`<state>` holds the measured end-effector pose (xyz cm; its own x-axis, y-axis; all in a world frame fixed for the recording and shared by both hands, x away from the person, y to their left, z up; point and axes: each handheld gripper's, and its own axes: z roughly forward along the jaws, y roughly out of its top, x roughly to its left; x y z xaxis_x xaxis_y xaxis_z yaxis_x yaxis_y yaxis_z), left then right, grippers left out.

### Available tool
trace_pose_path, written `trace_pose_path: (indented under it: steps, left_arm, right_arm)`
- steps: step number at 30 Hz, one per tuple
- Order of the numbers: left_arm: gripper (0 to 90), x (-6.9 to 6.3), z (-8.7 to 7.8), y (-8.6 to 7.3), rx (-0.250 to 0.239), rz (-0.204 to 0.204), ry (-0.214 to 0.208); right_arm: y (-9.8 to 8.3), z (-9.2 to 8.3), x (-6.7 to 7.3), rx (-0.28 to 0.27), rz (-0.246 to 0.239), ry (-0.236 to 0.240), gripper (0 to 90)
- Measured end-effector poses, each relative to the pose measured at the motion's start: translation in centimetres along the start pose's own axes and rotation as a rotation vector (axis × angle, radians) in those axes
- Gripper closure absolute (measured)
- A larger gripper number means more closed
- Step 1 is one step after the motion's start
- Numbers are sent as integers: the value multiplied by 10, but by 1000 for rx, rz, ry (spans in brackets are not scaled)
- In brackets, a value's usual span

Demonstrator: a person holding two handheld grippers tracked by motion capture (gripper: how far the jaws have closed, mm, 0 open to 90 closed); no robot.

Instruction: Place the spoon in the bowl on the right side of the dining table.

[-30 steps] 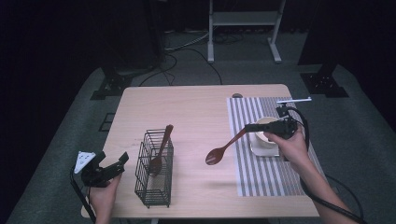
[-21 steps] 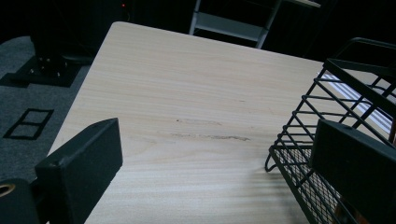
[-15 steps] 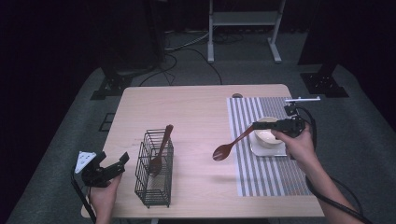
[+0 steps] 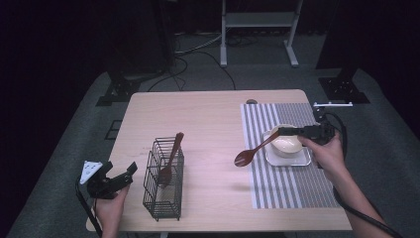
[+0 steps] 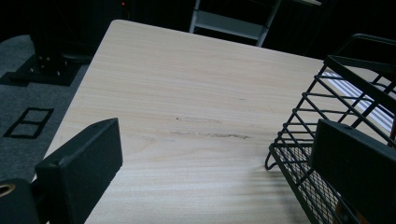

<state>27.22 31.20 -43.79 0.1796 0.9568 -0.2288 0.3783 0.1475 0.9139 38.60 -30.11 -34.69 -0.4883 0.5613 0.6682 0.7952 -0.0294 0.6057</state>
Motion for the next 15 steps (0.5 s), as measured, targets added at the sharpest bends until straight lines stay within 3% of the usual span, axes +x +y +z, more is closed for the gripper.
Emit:
trace_pose_path:
  steps: [15]
  left_arm:
    - [16,0,-1,0,0,1,4]
  right_arm:
    - [-6,-9,-14,-15,23,-27,838]
